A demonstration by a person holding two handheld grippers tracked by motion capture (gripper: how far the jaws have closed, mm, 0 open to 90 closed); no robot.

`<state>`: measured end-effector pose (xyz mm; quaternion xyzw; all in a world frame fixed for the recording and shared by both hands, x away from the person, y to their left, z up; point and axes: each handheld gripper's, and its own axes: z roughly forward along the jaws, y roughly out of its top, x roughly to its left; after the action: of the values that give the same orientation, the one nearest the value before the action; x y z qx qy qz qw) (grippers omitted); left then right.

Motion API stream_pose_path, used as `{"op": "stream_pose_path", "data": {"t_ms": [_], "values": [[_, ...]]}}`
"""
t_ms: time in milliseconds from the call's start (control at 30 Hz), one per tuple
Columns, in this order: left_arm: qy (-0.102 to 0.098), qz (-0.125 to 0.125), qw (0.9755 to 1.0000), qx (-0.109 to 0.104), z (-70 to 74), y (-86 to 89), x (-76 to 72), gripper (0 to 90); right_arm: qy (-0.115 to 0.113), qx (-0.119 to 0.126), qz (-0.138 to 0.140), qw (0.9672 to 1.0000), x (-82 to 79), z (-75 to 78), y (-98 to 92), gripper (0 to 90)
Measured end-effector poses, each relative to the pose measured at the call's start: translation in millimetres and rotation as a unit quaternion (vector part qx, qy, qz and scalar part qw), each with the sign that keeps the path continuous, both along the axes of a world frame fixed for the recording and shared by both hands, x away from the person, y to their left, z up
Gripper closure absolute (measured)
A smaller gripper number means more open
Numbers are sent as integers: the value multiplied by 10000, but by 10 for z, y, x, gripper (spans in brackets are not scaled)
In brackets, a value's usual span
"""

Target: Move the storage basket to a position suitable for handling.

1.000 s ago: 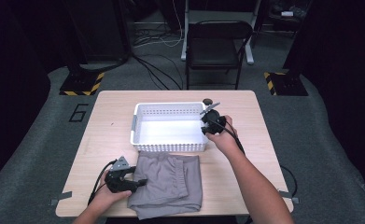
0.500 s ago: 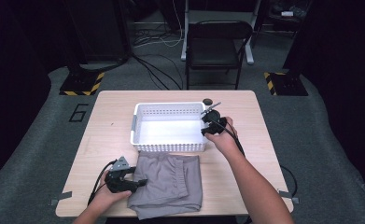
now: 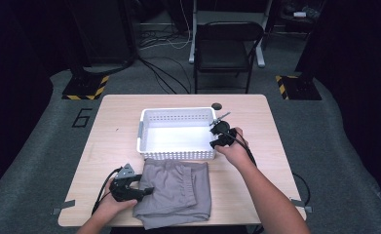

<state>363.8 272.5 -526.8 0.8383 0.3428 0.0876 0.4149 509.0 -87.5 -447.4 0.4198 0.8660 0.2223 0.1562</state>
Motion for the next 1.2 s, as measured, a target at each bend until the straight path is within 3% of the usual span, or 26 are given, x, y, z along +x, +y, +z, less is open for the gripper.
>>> {"op": "stream_pose_path", "data": {"t_ms": [333,367,500,700,800,900,1200], "values": [[-21,-27,10000,39,3,-8,-7,271,-12,27,73,10000,-54,-2,-91,553],[68,-45,10000,11,8,-11,-12,271,-6,8,76,10000,-58,-1,-97,553],[87,-62,9999,29,14,-13,-14,272,2,-6,53,10000,-76,3,-106,549],[165,86,9998,-57,18,-23,-25,280,-69,232,-48,9997,-131,80,-162,494],[298,53,9995,-2,41,-17,-28,285,-127,361,-95,9992,-189,171,-215,470],[138,71,9998,103,57,-16,-25,292,-169,447,-115,9988,-258,240,-265,453],[107,311,9995,4,129,-22,-55,291,-304,611,-123,9976,-583,318,-323,439]]}}
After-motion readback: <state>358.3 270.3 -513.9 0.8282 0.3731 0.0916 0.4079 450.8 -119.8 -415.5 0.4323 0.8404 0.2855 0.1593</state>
